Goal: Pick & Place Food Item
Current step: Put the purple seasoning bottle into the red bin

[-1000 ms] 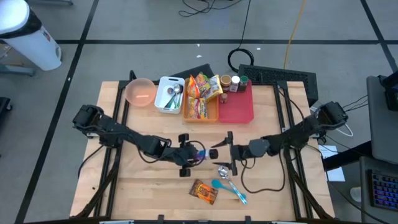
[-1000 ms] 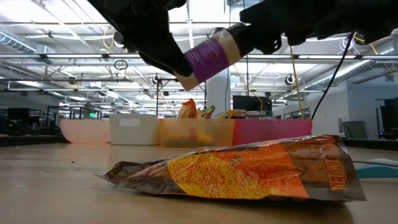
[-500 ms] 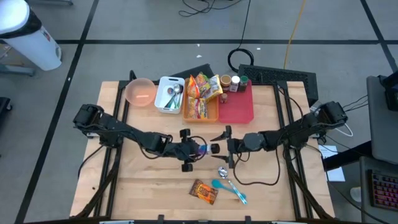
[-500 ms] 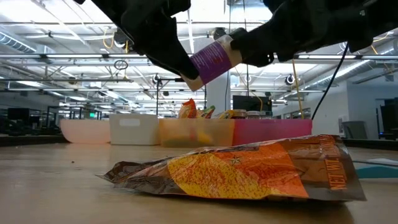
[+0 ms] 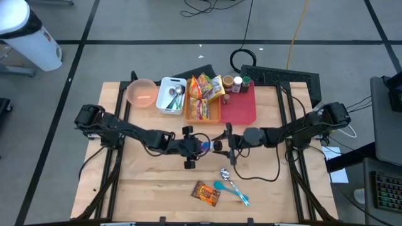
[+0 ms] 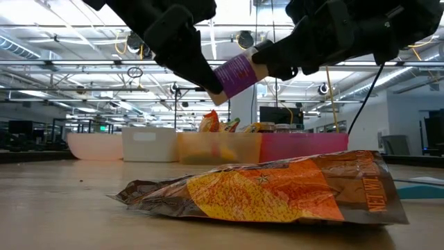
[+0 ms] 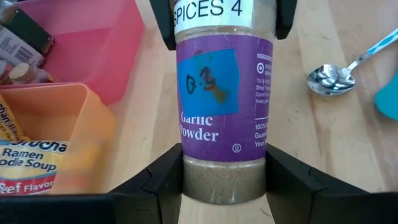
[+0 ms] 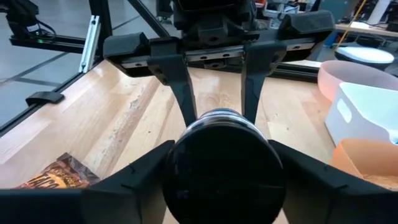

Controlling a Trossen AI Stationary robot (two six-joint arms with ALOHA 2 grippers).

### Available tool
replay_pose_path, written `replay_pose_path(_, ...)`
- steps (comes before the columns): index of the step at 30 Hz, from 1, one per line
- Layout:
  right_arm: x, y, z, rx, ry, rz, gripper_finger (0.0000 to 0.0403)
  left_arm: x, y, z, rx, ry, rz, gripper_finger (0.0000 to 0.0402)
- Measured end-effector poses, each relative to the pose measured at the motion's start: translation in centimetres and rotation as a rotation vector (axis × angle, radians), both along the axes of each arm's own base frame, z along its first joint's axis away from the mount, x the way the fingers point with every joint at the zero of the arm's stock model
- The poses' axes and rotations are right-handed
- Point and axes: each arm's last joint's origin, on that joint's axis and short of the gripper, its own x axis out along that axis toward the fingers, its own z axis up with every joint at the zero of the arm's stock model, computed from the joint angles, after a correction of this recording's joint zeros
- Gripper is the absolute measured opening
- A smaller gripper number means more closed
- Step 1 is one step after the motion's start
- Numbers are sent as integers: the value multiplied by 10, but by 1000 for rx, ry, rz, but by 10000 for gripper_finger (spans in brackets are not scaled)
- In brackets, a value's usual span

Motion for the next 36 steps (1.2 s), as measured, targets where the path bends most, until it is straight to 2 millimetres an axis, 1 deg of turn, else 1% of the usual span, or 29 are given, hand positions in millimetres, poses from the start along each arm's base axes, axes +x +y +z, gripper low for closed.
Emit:
replay_pose_path(5,0,-2,-1,1,8,4,204,1,4,0,6,7,-1,184)
replay_pose_path(11,0,-2,-1,1,10,5,207,1,9,0,-4,8,12,190)
replay_pose_path(14,0,-2,-1,4,12,5,209,2,10,0,-18,8,10,211)
replay_pose_path(18,0,-2,0,-1,9,5,204,2,11,0,-29,3,19,251)
replay_pose_path(23,-5,-5,7,-8,9,3,204,5,11,4,-31,-26,22,296)
replay_pose_path(25,-9,-9,13,-13,11,-5,204,7,10,9,-33,-42,22,310)
replay_pose_path(28,-19,-16,24,-28,29,-30,204,12,8,24,-25,-64,14,324)
replay_pose_path(30,-26,-23,34,-28,41,-48,204,16,7,36,-9,-66,-1,331)
replay_pose_path(36,-45,-46,64,-37,158,-152,204,23,1,77,23,-88,-55,337)
